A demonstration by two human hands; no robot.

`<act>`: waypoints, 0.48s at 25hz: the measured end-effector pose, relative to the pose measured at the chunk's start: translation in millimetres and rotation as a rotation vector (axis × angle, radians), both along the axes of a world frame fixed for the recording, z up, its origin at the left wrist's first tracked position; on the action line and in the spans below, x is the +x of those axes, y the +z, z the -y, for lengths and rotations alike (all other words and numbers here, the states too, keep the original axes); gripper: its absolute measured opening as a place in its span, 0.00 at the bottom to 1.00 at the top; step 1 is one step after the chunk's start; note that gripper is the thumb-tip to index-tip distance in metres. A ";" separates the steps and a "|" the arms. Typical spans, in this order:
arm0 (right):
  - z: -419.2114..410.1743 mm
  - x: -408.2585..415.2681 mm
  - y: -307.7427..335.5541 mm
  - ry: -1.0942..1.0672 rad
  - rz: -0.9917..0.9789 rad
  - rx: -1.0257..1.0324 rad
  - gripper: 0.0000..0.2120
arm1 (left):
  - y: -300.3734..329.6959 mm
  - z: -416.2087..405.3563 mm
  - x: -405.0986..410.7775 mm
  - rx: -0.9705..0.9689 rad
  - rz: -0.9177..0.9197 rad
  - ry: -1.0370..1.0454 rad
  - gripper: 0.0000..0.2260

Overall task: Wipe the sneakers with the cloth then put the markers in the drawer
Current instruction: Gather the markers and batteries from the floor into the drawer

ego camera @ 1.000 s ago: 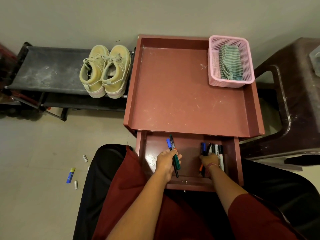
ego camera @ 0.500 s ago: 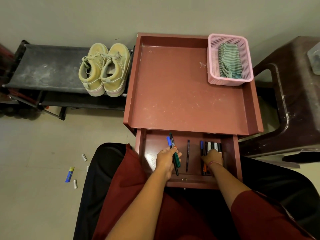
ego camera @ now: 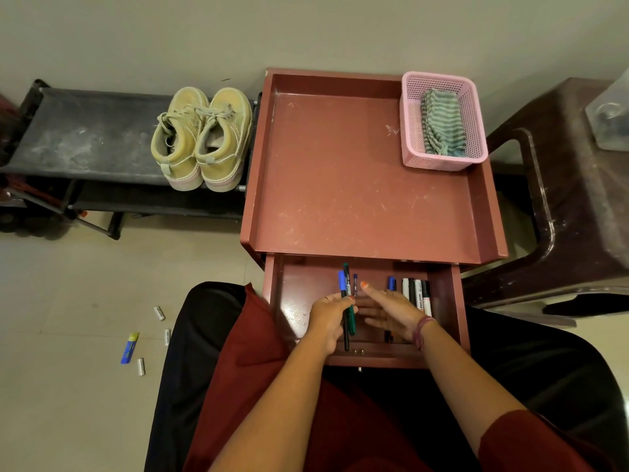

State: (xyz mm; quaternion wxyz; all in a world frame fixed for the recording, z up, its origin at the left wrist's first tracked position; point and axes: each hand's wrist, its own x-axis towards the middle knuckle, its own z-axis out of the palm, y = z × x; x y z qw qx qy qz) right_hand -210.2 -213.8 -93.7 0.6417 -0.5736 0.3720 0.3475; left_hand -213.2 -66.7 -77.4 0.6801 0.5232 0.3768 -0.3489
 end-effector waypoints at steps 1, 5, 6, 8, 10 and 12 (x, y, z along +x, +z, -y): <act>-4.6 -1.4 2.6 0.008 0.005 0.082 0.16 | -1.3 0.7 -1.6 0.012 0.014 -0.061 0.06; -9.5 -5.9 -1.6 -0.029 0.020 0.176 0.14 | -5.7 1.8 -6.0 0.011 0.073 -0.153 0.10; -9.2 -7.6 -4.3 -0.059 0.013 0.195 0.12 | -6.8 2.0 -6.5 0.016 0.079 -0.148 0.12; -9.4 -10.6 -8.2 -0.102 0.003 0.211 0.10 | -9.2 2.5 -7.1 0.052 0.094 -0.150 0.15; -9.0 -11.6 -9.0 -0.087 -0.005 0.201 0.08 | -12.3 4.7 -7.2 0.066 0.118 -0.184 0.18; -10.4 -10.0 -8.4 -0.101 -0.005 0.178 0.02 | -12.9 6.0 -6.4 0.073 0.136 -0.201 0.20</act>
